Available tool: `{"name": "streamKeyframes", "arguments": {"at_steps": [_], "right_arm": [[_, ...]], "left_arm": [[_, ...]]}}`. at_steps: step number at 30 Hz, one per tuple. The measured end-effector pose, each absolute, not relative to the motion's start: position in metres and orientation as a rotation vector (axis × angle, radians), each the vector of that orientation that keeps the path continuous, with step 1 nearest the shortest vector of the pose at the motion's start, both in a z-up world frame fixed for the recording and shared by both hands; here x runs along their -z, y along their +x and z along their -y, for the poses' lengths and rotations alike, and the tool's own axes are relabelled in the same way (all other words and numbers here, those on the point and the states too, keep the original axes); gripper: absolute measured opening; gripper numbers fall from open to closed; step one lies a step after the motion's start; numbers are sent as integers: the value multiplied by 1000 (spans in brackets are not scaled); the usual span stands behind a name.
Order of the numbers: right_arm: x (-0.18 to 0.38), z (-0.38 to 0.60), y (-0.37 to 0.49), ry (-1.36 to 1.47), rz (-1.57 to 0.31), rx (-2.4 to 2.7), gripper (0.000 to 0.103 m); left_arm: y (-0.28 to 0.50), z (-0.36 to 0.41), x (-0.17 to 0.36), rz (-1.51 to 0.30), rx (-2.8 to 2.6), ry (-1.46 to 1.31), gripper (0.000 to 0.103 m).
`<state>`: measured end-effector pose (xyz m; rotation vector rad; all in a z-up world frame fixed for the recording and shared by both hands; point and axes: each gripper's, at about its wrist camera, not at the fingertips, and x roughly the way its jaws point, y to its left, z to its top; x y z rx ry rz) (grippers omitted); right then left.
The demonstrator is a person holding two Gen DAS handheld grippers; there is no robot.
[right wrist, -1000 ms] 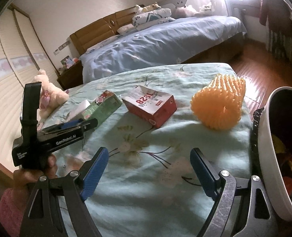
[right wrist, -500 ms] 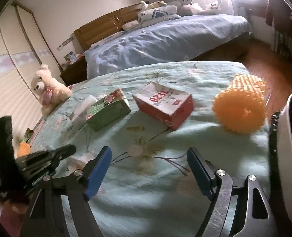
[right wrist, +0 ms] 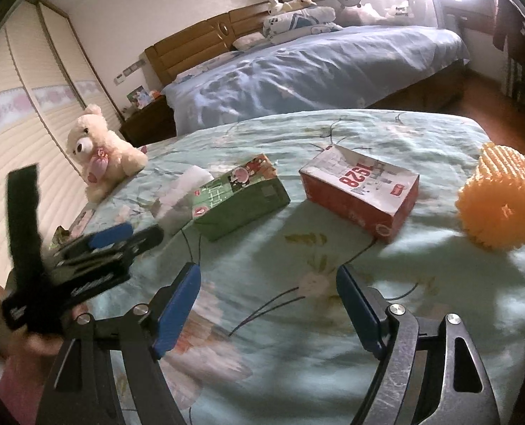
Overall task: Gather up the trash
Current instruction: 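Grasp the white tissue pack with the left tool, then grasp the green milk carton with the right tool while the left tool holds the tissue pack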
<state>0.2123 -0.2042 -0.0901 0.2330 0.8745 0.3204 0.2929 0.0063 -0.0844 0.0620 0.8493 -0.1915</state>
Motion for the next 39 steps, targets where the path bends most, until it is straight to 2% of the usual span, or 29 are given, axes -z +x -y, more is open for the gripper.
{"name": "streamKeyframes", "arguments": {"at_steps": [1, 2, 6, 20, 22, 25, 26, 31, 33, 34, 35, 39], "right_arm": [[91, 204, 212, 232, -878, -317, 80], [91, 203, 212, 232, -879, -314, 80], [94, 197, 217, 237, -888, -307, 80], [106, 145, 263, 184, -913, -352, 81], [106, 141, 270, 179, -900, -355, 78], [105, 130, 276, 169, -898, -417, 25], [105, 127, 275, 169, -898, -448, 19], [101, 133, 263, 197, -866, -424, 24], [102, 139, 266, 232, -875, -408, 38], [103, 141, 269, 252, -885, -401, 59], [104, 141, 272, 258, -889, -393, 73], [105, 131, 285, 260, -910, -362, 77]], "left_arm": [[296, -7, 86, -860, 206, 50, 40], [301, -8, 87, -872, 238, 33, 27], [293, -5, 82, -832, 216, 61, 18], [231, -70, 82, -836, 123, -110, 15], [229, -73, 81, -825, 111, -123, 15], [224, -78, 82, -834, 105, -142, 15], [222, -79, 82, -833, 106, -143, 15], [219, -80, 83, -835, 101, -149, 15], [221, -79, 84, -833, 102, -146, 15], [221, -79, 84, -832, 103, -145, 15], [221, -79, 84, -829, 104, -145, 15], [220, -85, 83, -815, 96, -171, 15]]}}
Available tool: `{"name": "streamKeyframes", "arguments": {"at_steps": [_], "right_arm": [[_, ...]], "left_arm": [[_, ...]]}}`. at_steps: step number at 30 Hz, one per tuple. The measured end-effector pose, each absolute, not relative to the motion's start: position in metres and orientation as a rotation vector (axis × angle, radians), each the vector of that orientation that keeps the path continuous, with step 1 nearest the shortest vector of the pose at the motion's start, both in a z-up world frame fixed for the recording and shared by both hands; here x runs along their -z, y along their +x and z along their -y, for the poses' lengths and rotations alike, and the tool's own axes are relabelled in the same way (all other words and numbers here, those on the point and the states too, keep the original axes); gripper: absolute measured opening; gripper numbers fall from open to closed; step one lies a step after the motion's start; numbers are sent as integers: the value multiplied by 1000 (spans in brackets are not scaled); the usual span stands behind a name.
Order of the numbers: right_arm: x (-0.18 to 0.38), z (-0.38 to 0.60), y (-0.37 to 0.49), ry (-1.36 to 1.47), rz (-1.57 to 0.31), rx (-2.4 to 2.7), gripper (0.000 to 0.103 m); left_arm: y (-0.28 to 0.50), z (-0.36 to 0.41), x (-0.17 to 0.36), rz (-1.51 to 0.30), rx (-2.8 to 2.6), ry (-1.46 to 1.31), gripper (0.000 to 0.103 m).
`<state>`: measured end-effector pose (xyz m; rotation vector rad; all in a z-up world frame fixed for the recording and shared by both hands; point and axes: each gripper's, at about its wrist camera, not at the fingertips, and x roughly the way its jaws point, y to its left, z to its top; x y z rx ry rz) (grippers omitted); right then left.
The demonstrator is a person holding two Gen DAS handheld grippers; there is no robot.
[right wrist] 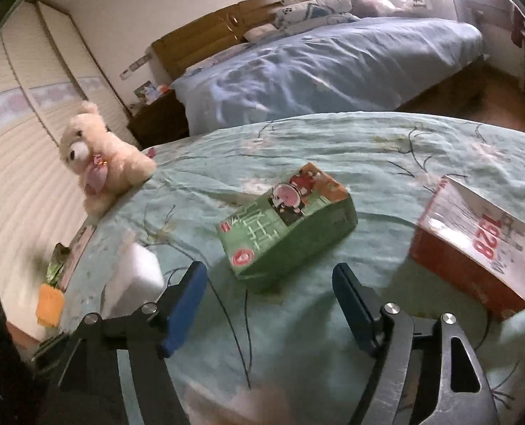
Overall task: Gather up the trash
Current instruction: 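Grasp the green milk carton with the right tool while the left tool holds the tissue pack, then carry the white tissue pack and green milk carton over the trash bin with both tools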
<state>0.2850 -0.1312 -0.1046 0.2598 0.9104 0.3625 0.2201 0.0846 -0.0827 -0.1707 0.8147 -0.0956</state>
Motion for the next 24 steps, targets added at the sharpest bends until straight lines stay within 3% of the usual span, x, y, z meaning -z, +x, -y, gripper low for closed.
{"name": "streamKeyframes", "arguments": {"at_steps": [10, 12, 16, 24], "right_arm": [[107, 100, 313, 280, -930, -151, 80], [108, 100, 317, 271, -917, -132, 76], [105, 96, 313, 209, -906, -175, 54], [85, 115, 260, 173, -929, -367, 54]], "left_arm": [[212, -91, 81, -796, 71, -204, 15], [212, -91, 80, -794, 72, -203, 15], [212, -93, 80, -791, 79, -205, 15], [211, -87, 77, -785, 86, -169, 15]]}}
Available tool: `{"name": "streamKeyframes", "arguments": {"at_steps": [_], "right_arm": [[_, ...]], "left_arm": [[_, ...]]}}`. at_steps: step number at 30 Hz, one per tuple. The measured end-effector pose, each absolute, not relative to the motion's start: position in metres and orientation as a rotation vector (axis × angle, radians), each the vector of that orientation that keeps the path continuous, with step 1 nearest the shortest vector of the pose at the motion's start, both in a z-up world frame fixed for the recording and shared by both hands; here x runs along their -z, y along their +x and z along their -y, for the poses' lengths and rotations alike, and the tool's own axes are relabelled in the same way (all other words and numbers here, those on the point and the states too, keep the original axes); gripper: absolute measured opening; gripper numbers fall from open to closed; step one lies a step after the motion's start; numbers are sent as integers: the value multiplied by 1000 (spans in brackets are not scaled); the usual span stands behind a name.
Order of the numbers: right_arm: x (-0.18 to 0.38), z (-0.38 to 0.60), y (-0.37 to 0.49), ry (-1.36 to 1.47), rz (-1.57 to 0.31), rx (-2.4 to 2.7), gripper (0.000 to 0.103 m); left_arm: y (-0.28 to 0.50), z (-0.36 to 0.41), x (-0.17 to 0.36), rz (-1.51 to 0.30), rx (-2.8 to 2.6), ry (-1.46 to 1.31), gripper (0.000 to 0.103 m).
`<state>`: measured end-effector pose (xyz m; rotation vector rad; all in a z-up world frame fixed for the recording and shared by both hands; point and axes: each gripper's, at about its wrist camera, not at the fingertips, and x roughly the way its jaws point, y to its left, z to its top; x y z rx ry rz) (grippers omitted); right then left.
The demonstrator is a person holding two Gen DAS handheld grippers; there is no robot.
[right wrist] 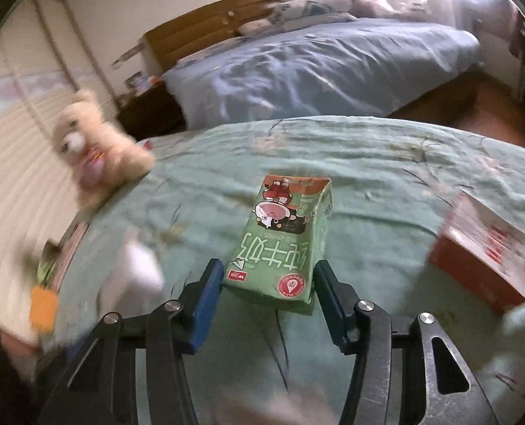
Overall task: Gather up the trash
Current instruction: 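Carry the white tissue pack and green milk carton over the trash bin with both tools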
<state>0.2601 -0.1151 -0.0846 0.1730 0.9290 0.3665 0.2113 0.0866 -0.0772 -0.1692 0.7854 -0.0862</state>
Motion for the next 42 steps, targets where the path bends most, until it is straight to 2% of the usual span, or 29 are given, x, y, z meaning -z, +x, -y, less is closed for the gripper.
{"name": "streamKeyframes", "arguments": {"at_steps": [3, 11, 23, 42], "right_arm": [[79, 131, 229, 136, -941, -409, 54], [74, 203, 168, 248, -904, -365, 54], [56, 267, 126, 339, -804, -257, 54], [48, 355, 75, 398, -721, -105, 54]], "left_arm": [[206, -83, 76, -787, 90, -162, 15], [191, -44, 70, -819, 187, -161, 15], [170, 58, 51, -808, 383, -43, 15], [148, 170, 33, -788, 569, 80, 15]]}}
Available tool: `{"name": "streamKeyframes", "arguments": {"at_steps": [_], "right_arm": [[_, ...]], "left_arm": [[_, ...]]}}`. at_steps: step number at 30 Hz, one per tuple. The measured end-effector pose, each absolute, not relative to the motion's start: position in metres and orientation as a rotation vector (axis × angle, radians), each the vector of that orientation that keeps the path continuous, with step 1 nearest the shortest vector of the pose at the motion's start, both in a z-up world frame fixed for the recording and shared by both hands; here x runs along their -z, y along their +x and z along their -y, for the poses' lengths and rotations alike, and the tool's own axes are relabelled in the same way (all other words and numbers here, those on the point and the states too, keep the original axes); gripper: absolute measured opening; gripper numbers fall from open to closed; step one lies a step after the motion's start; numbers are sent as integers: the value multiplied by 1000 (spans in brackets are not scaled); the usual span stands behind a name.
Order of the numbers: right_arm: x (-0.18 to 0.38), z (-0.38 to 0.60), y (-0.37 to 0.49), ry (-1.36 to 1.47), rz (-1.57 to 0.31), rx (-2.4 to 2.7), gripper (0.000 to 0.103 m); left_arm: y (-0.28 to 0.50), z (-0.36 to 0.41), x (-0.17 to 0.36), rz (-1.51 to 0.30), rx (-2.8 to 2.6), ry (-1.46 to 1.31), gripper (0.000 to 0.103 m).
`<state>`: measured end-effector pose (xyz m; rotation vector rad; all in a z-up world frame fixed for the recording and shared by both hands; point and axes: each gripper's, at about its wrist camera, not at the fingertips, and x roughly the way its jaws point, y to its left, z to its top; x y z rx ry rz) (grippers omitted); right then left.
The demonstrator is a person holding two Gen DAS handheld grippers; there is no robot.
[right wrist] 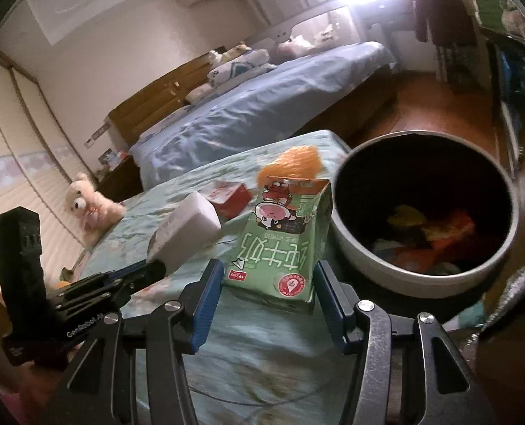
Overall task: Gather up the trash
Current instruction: 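Carry the white tissue pack and green milk carton over the trash bin with both tools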
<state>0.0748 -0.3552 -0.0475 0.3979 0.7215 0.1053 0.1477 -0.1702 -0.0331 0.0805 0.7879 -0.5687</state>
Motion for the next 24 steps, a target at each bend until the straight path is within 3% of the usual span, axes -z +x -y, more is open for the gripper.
{"name": "streamKeyframes", "arguments": {"at_steps": [24], "right_arm": [[48, 436, 67, 382, -689, 97, 54]], "left_arm": [[158, 266, 24, -779, 689, 183, 15]]}}
